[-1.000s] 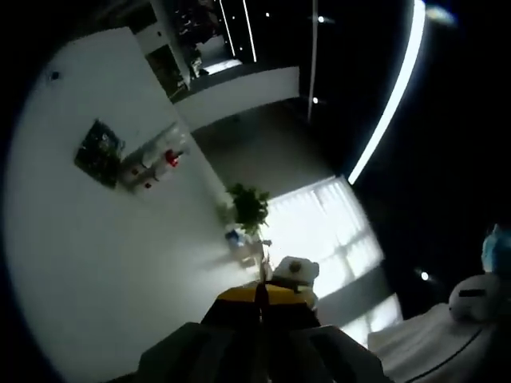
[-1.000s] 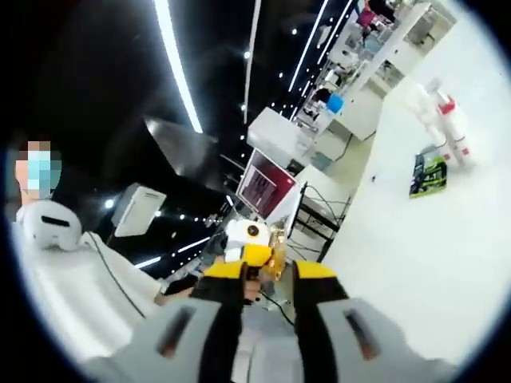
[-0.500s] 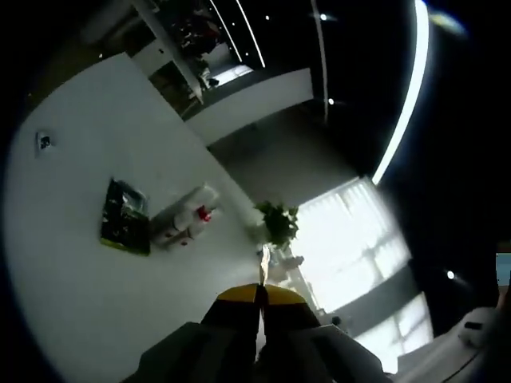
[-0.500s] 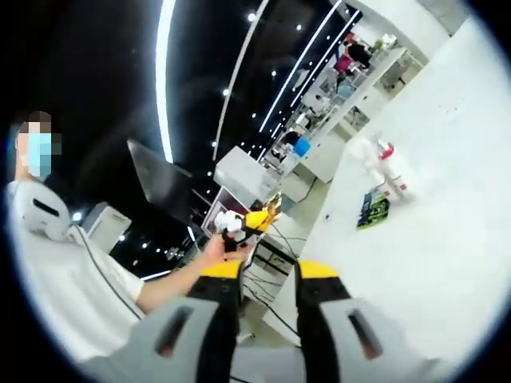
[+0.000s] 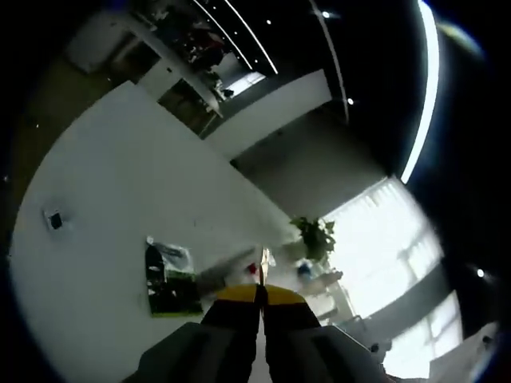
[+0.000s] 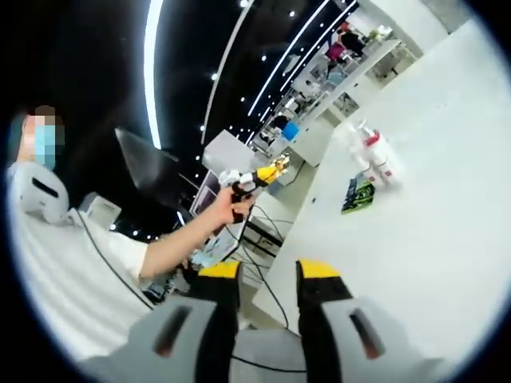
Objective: Arrange the skincare products in the storage area until every visible bottle or jar stands upright without overlapping.
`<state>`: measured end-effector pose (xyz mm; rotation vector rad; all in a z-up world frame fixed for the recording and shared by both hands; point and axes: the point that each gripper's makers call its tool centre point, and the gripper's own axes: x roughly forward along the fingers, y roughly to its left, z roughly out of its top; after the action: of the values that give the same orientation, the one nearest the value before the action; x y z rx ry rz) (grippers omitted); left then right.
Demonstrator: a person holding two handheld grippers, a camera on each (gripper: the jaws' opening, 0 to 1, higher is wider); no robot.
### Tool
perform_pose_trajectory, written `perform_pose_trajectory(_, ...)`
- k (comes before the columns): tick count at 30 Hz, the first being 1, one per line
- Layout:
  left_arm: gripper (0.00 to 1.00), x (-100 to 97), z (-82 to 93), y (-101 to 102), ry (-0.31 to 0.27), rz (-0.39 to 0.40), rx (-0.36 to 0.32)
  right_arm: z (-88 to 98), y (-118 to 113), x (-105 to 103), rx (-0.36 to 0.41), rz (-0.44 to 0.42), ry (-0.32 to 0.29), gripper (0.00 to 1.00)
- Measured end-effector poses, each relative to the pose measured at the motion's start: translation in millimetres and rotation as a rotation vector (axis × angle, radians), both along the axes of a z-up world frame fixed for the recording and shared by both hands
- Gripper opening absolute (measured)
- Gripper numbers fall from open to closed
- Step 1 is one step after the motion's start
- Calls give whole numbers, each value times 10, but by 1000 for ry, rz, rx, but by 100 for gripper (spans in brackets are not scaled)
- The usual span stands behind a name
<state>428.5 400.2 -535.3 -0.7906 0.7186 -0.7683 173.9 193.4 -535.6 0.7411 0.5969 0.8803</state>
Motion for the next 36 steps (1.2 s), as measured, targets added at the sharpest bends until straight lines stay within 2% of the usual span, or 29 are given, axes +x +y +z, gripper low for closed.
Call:
perform_pose_trajectory(3, 0, 139, -179, 30, 21, -6, 52, -46, 27, 42, -11, 9, 17, 28)
perform_pose_trajectory(11, 0, 483, -686, 45, 94, 4, 134, -250, 4, 39, -32, 17, 89, 28)
perform_pose_trajectory(14, 0, 557, -856, 50, 121, -5, 167, -300, -24, 50, -36, 8, 114, 28)
perform_pose_trajectory(16, 0, 626, -1042, 80, 153, -12, 201, -341, -49, 73, -44, 1, 128, 28)
perform_pose_trajectory(22, 0, 822, -1420, 138, 214, 5, 217, -417, -41, 90, -64, 10, 178, 28)
perform_pose_trajectory(26, 0, 887, -1638, 153, 251, 15, 225, -506, -69, 91, -86, 14, 205, 28)
perform_pose_trajectory(29, 0, 884, -1790, 167, 273, -1, 257, -560, -77, 105, -75, -9, 231, 29)
perform_pose_trajectory(31, 0, 905, -1909, 192, 288, -7, 276, -568, -21, 71, -87, 11, 245, 29)
perform_pose_trajectory(36, 0, 979, -2016, 205, 305, -29, 303, -641, 6, 51, -104, 22, 269, 29)
